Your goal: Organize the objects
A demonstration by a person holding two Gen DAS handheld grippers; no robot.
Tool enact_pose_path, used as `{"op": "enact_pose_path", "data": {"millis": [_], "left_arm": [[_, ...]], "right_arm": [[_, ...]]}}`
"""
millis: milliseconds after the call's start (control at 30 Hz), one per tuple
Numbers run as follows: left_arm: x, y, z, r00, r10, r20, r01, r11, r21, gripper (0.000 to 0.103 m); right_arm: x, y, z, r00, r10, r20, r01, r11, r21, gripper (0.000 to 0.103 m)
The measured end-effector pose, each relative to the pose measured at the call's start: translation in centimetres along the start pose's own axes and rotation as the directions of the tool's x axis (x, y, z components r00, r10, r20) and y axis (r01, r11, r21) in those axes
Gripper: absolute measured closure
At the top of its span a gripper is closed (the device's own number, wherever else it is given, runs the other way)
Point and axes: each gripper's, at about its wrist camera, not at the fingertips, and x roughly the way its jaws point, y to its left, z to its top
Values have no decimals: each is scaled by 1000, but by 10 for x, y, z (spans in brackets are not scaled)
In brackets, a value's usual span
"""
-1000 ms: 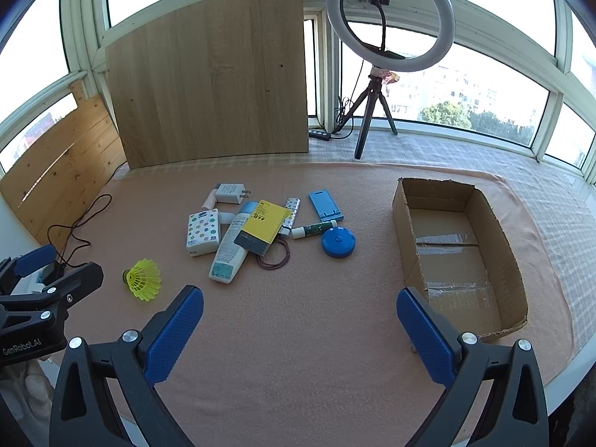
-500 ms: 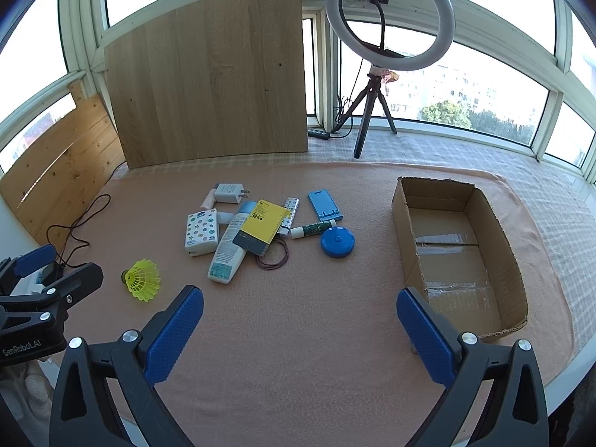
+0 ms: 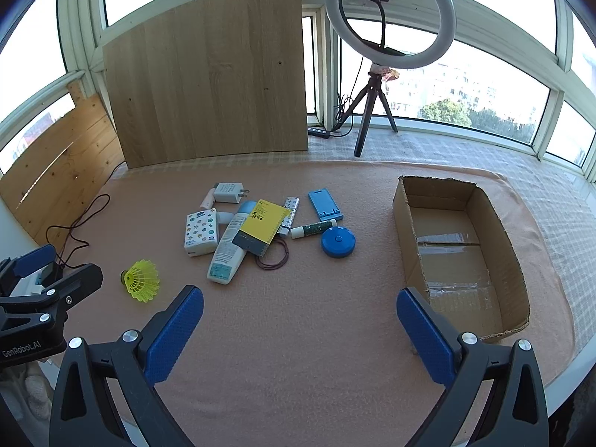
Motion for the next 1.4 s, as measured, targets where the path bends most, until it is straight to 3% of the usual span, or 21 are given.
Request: {"op": "enact_pose_path", "data": {"millis": [600, 1067, 1233, 1400], "left_arm": [[53, 1, 7, 998, -5, -59, 6, 1000, 1, 0], [135, -22, 53, 992, -41, -123, 47, 998, 52, 1], [175, -36, 80, 985, -60, -159, 71, 996, 61, 8], [221, -45, 102, 972, -80, -222, 90, 995, 36, 27]], "right_arm": [[31, -15, 2, 998, 18, -53, -16, 999, 35, 1], [49, -32, -2, 994, 29, -105, -22, 997, 71, 1], [50, -42, -6, 993, 14, -117, -5, 997, 75, 1], [49, -53, -12, 992, -8, -129, 20, 996, 86, 1]]}}
